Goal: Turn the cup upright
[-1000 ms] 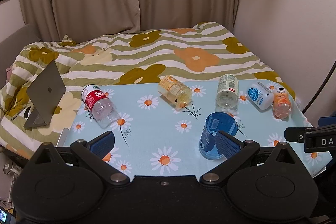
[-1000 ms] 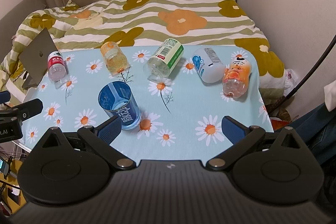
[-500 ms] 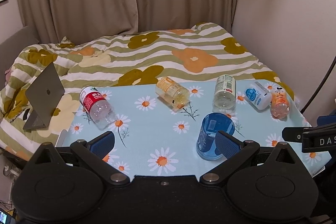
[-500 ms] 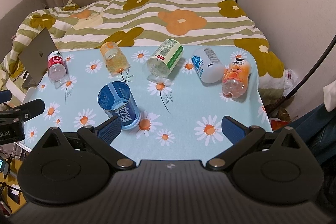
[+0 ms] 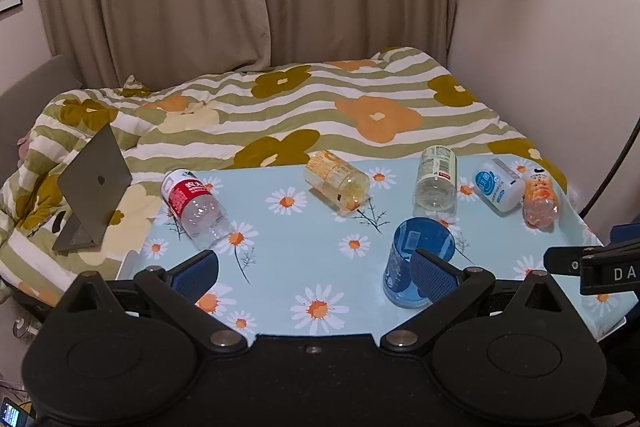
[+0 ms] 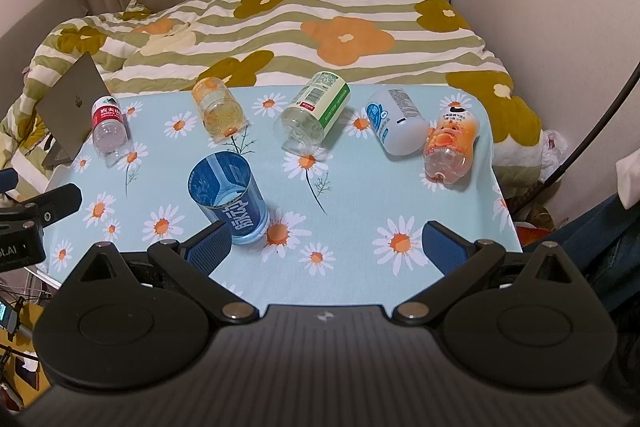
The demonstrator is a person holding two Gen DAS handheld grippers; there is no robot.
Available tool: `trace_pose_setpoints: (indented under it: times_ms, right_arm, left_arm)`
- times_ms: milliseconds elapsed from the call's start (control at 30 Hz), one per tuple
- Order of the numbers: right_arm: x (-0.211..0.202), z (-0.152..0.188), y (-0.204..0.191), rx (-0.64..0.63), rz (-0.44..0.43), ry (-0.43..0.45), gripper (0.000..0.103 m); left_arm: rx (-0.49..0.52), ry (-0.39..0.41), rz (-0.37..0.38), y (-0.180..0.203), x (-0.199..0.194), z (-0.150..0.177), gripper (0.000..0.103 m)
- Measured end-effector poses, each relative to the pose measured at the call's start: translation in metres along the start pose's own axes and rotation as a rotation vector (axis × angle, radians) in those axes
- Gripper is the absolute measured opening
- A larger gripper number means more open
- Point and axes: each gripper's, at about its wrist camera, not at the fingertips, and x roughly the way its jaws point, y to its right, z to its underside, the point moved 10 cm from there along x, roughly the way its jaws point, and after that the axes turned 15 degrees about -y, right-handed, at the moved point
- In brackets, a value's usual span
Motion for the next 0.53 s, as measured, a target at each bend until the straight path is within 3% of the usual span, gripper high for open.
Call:
trace_pose_setpoints:
  times_ms: [533]
  right_arm:
    - [-0.0013,0.0013,-0.0016,-0.011,-0.01,-0.002,0.103]
  left_arm:
    - [0.015,0.019,-0.017,-0.0033,-0.0017,-0.0019,0.103]
